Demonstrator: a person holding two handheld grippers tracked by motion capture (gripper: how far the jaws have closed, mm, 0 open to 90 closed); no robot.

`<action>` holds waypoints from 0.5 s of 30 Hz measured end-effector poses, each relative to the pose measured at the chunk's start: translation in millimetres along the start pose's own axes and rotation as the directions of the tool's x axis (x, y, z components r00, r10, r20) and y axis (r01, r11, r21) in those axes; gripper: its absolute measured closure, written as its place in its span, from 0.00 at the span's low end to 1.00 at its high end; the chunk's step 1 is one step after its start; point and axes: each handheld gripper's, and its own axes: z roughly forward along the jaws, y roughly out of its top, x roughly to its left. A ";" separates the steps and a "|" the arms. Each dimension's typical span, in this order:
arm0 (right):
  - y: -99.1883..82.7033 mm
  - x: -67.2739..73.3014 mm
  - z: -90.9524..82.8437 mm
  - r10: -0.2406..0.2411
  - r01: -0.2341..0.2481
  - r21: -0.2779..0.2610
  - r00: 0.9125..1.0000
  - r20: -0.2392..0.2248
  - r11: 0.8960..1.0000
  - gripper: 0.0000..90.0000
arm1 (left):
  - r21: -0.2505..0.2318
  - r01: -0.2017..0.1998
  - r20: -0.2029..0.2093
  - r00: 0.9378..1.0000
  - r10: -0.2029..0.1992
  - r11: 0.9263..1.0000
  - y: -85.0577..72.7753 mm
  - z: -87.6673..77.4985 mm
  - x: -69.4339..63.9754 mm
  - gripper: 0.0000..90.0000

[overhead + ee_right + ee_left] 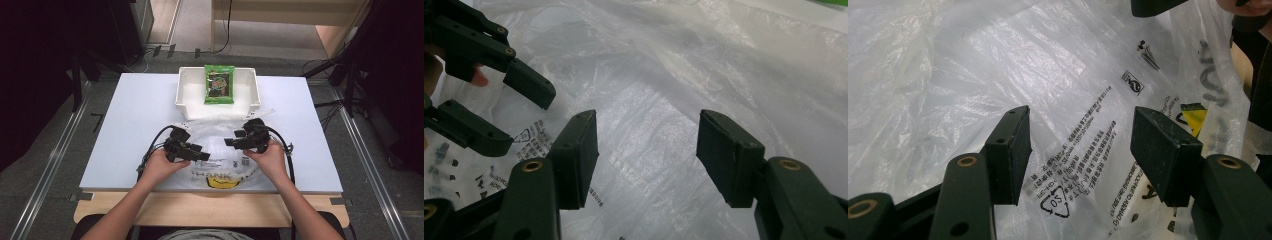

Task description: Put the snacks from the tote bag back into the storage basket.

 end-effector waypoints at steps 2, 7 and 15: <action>-1.1 0.6 0.3 -0.004 0.004 -0.002 1.000 -0.004 1.000 0.48 | -0.001 -0.001 -0.001 1.000 0.001 1.000 0.0 -0.2 0.2 0.47; -1.7 0.5 3.5 -0.003 0.003 0.005 1.000 -0.013 1.000 0.47 | -0.005 0.003 -0.002 1.000 -0.003 1.000 0.0 -0.5 0.7 0.47; -2.8 -0.4 5.6 0.000 0.000 0.017 1.000 -0.017 1.000 0.47 | -0.007 0.004 -0.001 1.000 -0.004 1.000 0.0 -1.0 0.9 0.47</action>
